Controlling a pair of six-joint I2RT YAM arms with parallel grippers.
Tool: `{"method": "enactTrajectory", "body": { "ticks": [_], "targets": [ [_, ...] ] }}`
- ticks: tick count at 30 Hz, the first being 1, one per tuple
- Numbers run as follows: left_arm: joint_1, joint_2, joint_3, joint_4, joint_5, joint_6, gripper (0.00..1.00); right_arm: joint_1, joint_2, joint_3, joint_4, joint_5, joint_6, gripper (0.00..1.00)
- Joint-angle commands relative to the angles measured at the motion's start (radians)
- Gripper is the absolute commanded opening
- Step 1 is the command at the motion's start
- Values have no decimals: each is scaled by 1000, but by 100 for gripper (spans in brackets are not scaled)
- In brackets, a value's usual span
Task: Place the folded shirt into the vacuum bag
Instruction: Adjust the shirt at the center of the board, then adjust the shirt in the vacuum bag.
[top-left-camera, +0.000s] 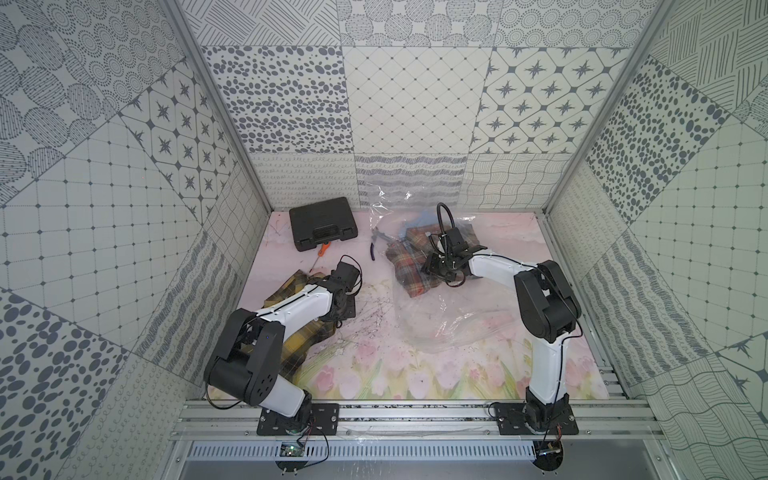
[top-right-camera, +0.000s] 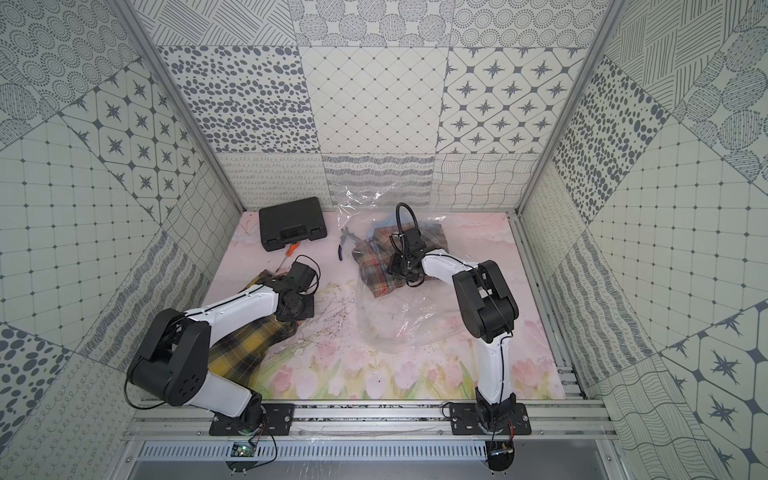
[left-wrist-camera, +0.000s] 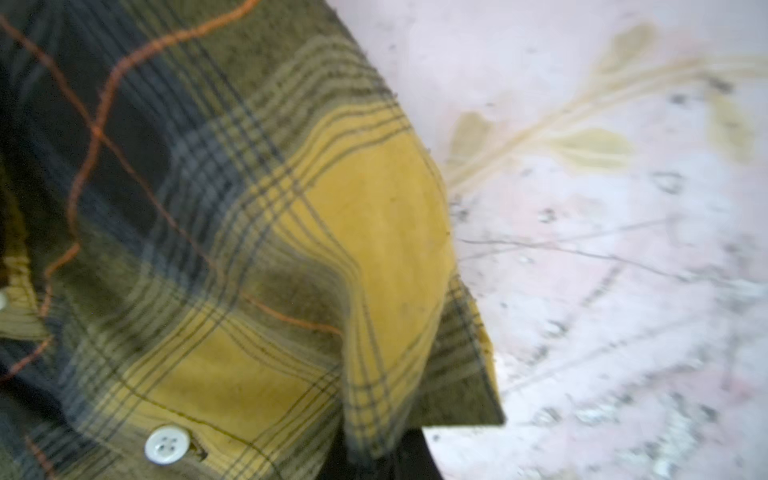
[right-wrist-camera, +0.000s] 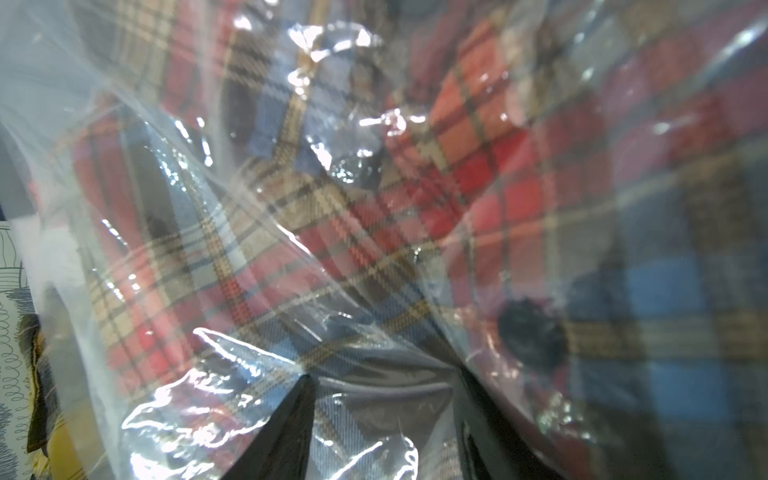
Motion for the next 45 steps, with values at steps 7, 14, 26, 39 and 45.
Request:
{"method": "enactTrajectory", "body": {
  "ticks": [7,14,26,39,45],
  "targets": [
    [-127,-305,-22,54,33,42,6,27,-83,5,-42,17,-50,56],
    [-296,-313,-3,120,136,54,9,44,-139,3,-79,24,-81,56],
    [-470,-102,-23,245,286,3,37,140,-222,43,-205,-141,-191,58],
    [-213,-332,-22,-150,84,-163,56,232,-146,29,-244,-314,-218,74],
    [-156,-363,-114,-118,70,-231,55,255,-69,57,-246,-334,-212,81]
  ]
}}
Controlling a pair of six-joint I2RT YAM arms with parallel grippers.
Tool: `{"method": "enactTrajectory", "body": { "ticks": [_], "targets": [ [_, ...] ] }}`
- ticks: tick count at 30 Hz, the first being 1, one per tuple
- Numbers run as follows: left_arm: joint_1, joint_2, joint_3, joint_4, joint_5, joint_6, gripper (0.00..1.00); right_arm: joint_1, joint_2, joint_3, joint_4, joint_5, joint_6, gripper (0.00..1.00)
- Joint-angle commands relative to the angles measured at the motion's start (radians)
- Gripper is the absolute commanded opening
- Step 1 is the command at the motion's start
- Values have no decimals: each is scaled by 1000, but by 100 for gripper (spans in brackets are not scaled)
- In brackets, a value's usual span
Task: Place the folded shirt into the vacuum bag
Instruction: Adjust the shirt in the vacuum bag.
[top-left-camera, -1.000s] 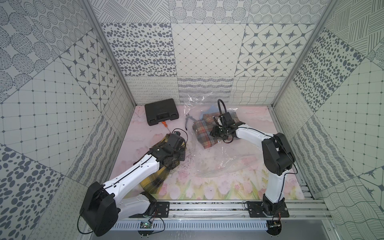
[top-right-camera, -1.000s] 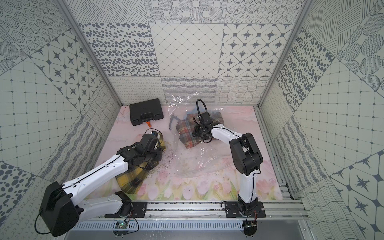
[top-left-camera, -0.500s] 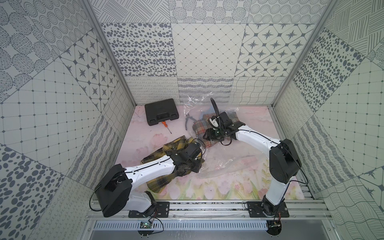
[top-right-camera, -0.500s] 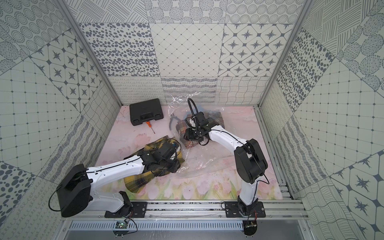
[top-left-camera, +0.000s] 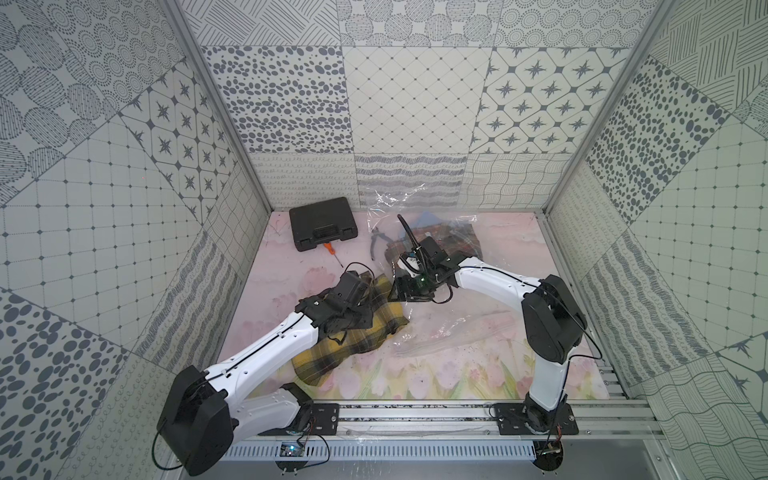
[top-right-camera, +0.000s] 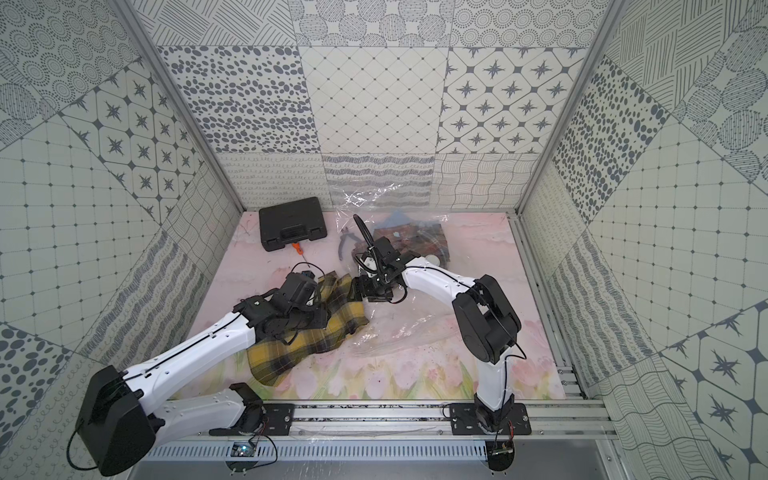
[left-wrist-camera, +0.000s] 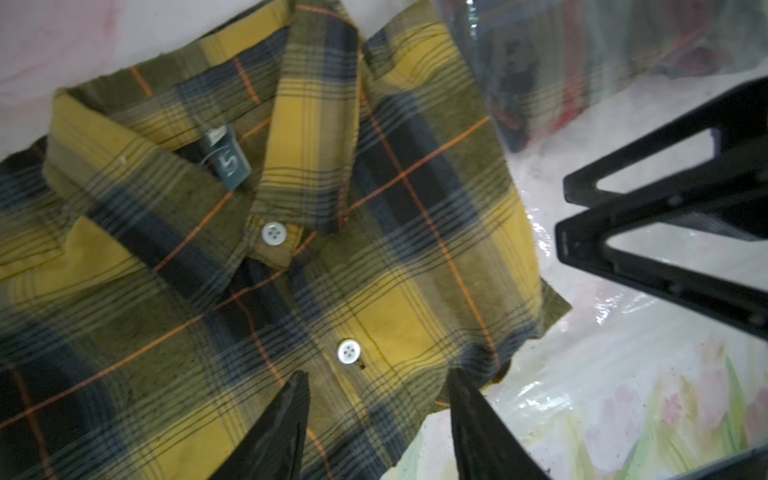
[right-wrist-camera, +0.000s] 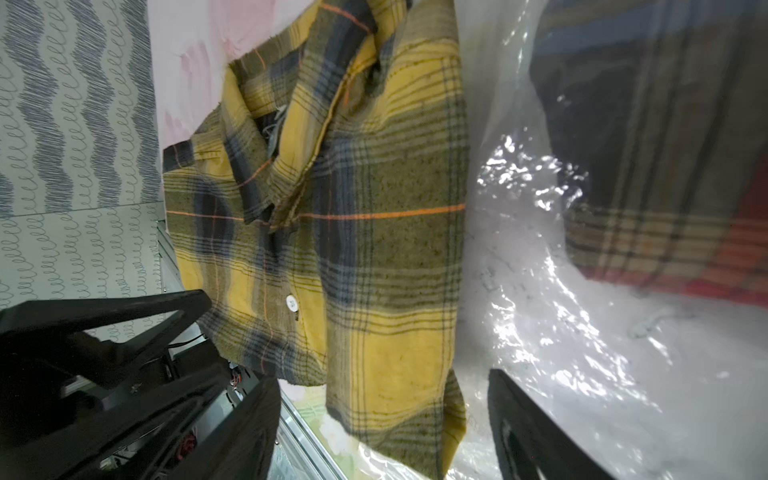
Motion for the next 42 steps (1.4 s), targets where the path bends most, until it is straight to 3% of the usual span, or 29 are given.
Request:
{"method": "enactTrajectory", "body": {
  "ticks": [1,12,19,22,26,28,34,38,42],
  "targets": [
    [40,-17,-55,-64,-52,-104,55,12,45,31,-2,-17,-9,82],
    [41,46,-149,50,-8,-137,53,96,145,126,-11,-2,28,81],
    [40,40,-151,69,6,-123,52,160,170,183,-94,112,-19,74],
    [40,28,-142,66,9,-120,51,185,194,222,-146,204,-49,62],
    [40,-28,-87,-13,-39,-104,51,211,185,262,-172,256,-74,26],
    [40,-81,-36,-93,-91,-87,51,214,144,258,-138,234,-71,17],
    [47,-174,100,-247,-185,-30,51,245,-11,260,-137,280,-73,0],
    [49,-184,135,-256,-182,-5,51,249,-137,194,-147,394,-79,0],
    [48,-165,120,-183,-100,22,51,217,-277,44,-127,512,-52,0]
  ]
}}
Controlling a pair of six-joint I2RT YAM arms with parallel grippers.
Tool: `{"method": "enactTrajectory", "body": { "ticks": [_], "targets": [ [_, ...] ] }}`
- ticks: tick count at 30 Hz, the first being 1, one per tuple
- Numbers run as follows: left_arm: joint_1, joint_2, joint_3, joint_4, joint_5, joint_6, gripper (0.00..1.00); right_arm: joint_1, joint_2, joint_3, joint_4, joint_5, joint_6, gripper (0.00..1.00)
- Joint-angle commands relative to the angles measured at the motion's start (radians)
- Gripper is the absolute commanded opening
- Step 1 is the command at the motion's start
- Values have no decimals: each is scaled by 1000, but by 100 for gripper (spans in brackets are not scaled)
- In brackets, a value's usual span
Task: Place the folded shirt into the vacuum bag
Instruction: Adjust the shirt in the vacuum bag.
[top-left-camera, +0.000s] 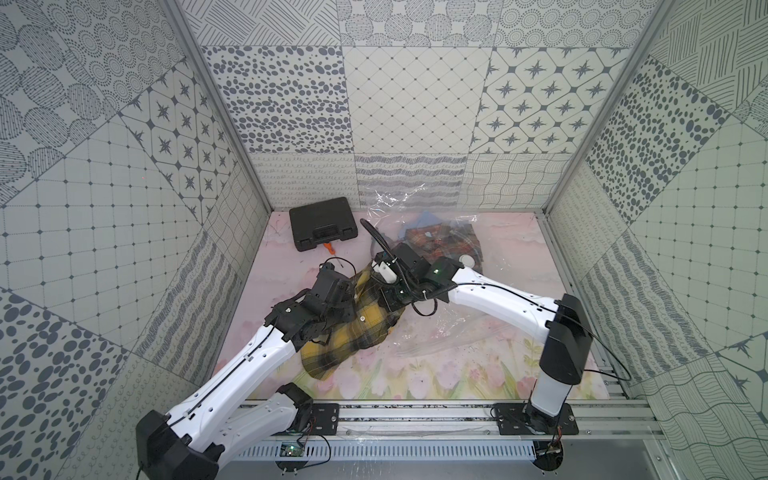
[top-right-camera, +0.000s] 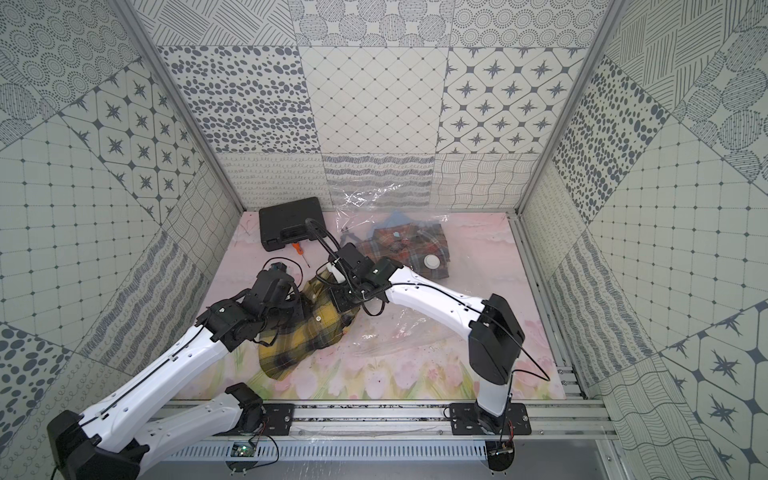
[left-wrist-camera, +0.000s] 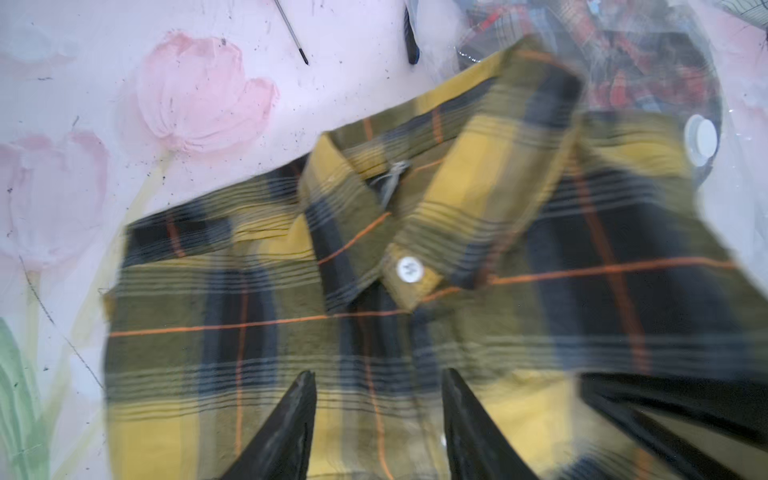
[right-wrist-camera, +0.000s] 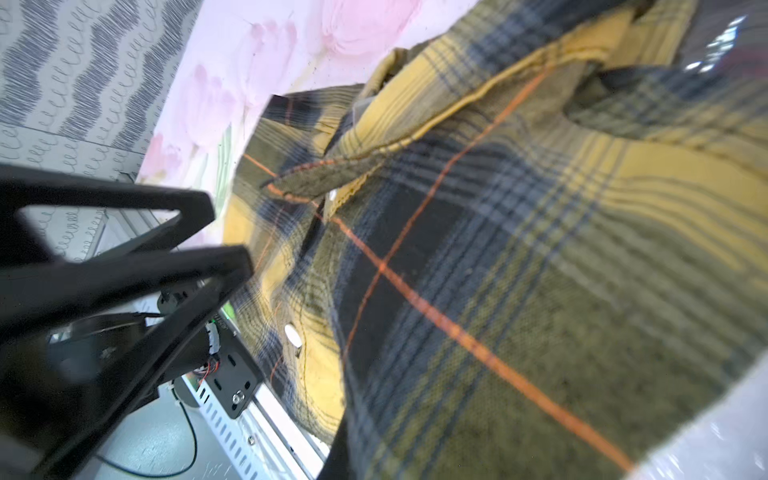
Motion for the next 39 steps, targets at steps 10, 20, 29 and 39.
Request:
{"method": "enactTrajectory", "body": {
  "ticks": [10,20,29,39],
  "targets": [
    [7,93,-99,124,147,-7,54,-278,-234,-504,285,-52,122,11],
    [54,70,-246,172,166,-111,65,-445,-253,-534,278,-321,78,63],
    [54,150,-335,355,234,-91,59,-483,-261,-645,331,-339,96,73],
    [54,173,-360,341,277,-89,37,-413,-69,-577,428,-291,115,74]
  ]
}}
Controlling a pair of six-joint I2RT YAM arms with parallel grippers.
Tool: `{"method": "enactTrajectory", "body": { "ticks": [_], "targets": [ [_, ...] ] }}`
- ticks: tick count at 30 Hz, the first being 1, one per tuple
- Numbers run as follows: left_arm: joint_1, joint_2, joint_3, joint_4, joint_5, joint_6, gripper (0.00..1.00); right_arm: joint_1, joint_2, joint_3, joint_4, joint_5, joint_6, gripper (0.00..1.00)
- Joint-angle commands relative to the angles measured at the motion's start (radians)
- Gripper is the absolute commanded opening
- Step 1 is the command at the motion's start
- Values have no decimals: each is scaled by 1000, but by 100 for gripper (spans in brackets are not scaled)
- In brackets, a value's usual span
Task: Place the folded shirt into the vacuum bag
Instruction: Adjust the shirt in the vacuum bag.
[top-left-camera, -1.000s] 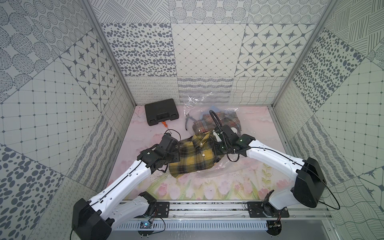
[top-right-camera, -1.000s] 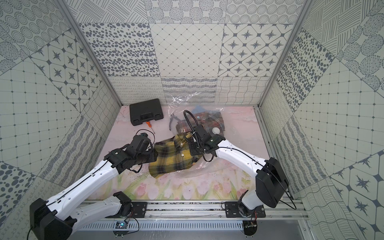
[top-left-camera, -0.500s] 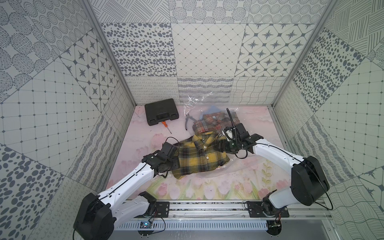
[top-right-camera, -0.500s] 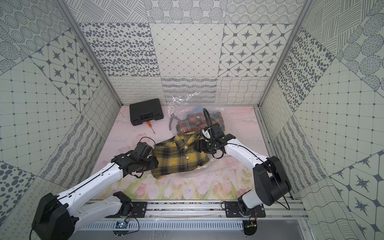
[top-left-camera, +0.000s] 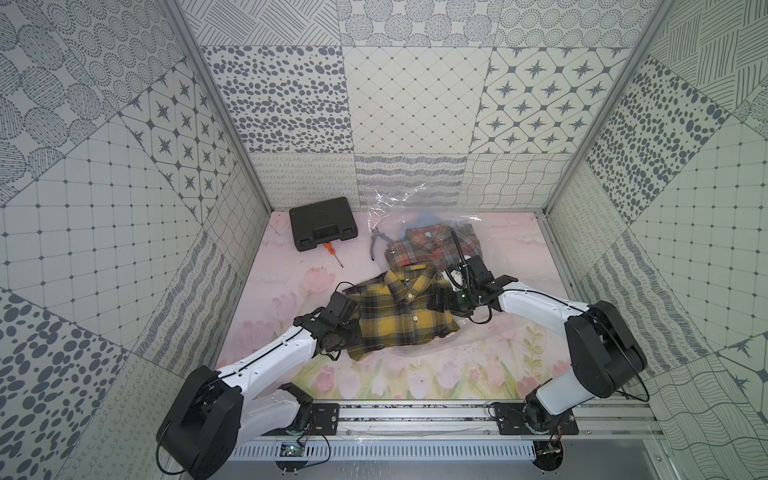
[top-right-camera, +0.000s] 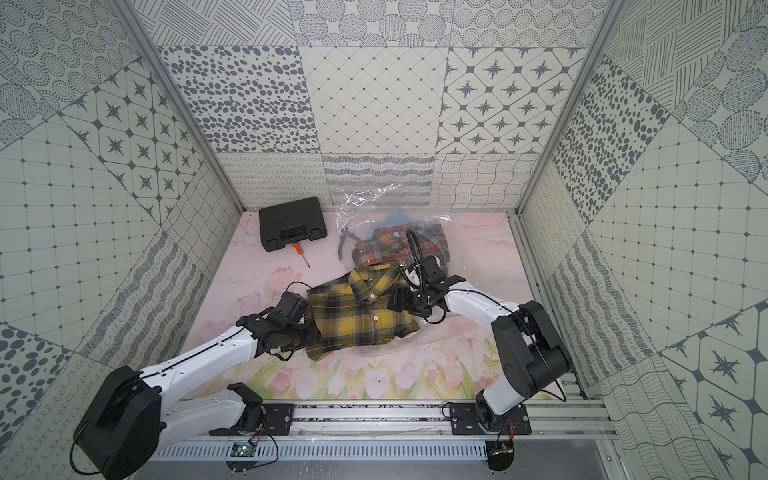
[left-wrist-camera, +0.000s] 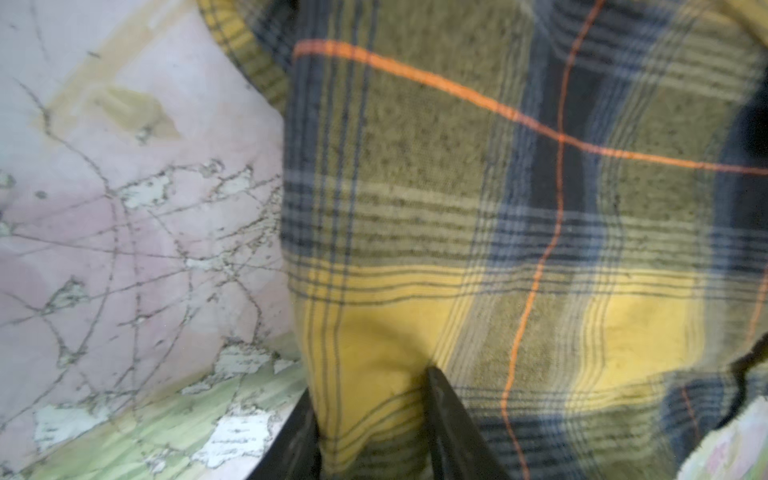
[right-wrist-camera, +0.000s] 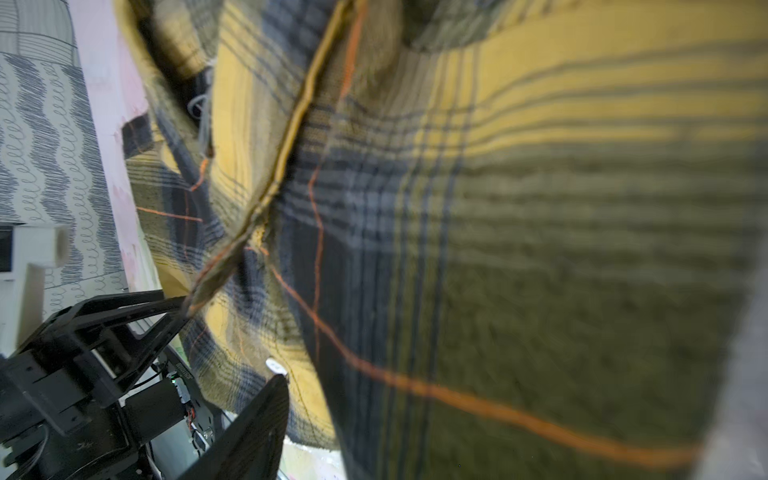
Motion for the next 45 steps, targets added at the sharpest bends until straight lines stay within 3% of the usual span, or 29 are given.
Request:
{"method": "enactTrajectory", "body": {
  "ticks": [1,5,9,17,22,25,31,34,37,40,45],
  "targets": [
    [5,5,1,23,40,14,38,26,62,56,62,25,0,74],
    [5,54,37,-11,28,44,50,28,105,85,24,66,-26,69],
    [15,76,51,-10,24,62,53,29,106,89,1,58,-43,62],
    [169,-61,174,-214,-37,144,65,-10,-34,107,-146,76,-90,75],
    [208,25,195,-134,-29,158,65,-35,-87,153,-241,180,-145,75],
    [207,119,213,-73,-30,161,64,-33,-60,191,-261,180,-165,72],
    [208,247,249,77,18,182,52,-27,31,241,-236,215,-191,66],
    [208,292,247,144,73,183,42,-19,79,283,-221,194,-201,54],
    [207,307,239,170,116,176,20,-8,85,318,-211,186,-205,34],
    [208,249,207,183,130,163,1,-5,48,329,-176,149,-209,15],
    [207,60,144,145,68,109,0,-5,11,348,-132,60,-223,6]
  ]
}}
